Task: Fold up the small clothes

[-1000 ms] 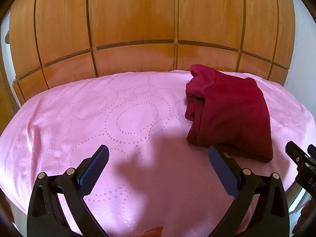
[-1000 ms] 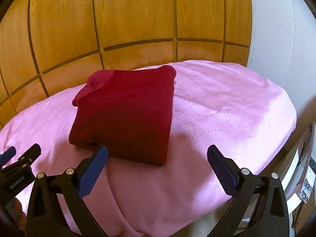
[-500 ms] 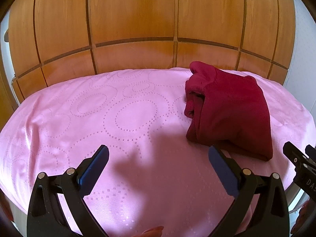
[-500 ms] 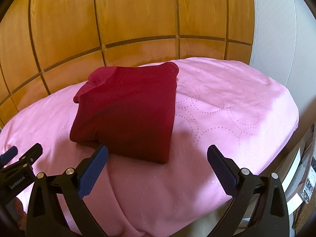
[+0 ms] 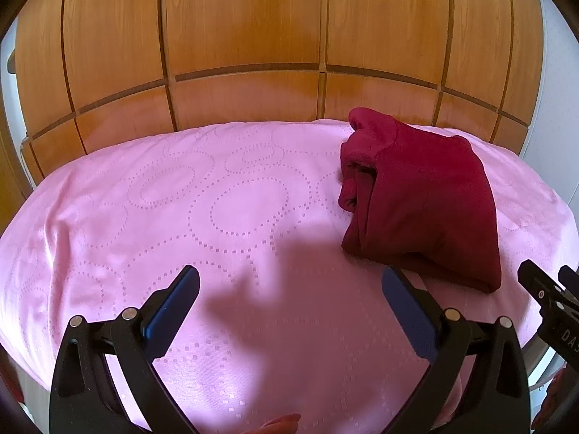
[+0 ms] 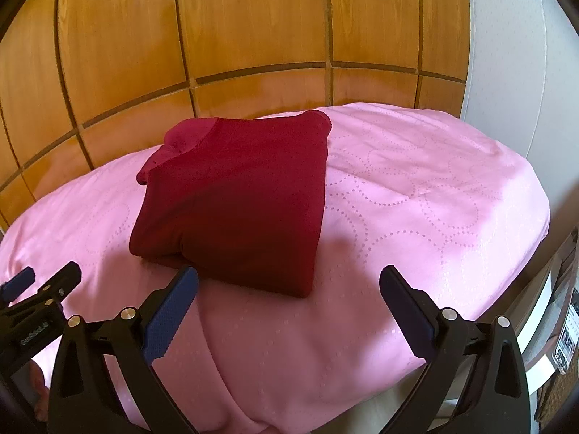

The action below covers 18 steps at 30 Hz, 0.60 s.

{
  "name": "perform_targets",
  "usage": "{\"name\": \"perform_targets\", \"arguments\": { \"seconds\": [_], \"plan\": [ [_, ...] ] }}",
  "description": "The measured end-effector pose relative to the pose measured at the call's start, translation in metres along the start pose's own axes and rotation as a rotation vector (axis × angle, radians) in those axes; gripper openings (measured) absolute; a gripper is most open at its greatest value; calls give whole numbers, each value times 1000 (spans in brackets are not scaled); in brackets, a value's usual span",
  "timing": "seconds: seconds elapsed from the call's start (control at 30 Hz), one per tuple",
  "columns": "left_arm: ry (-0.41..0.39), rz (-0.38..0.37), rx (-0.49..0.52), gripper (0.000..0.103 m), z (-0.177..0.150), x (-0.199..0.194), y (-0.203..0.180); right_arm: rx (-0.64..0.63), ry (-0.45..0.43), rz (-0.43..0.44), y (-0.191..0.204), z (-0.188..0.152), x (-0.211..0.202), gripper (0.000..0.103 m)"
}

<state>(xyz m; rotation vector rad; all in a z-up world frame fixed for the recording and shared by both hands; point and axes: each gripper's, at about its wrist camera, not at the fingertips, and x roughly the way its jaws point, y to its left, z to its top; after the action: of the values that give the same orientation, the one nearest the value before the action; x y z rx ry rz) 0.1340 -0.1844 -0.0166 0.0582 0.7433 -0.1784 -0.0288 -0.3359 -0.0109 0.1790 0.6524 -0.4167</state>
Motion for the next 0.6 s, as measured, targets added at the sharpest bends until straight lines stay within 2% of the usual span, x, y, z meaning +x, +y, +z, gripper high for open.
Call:
{"name": "perform_targets", "arguments": {
  "seconds": [0.6],
  "plan": [
    [12,0,-3,101,-2,2,3,-6,7,2,3,-3,2,99]
  ]
}}
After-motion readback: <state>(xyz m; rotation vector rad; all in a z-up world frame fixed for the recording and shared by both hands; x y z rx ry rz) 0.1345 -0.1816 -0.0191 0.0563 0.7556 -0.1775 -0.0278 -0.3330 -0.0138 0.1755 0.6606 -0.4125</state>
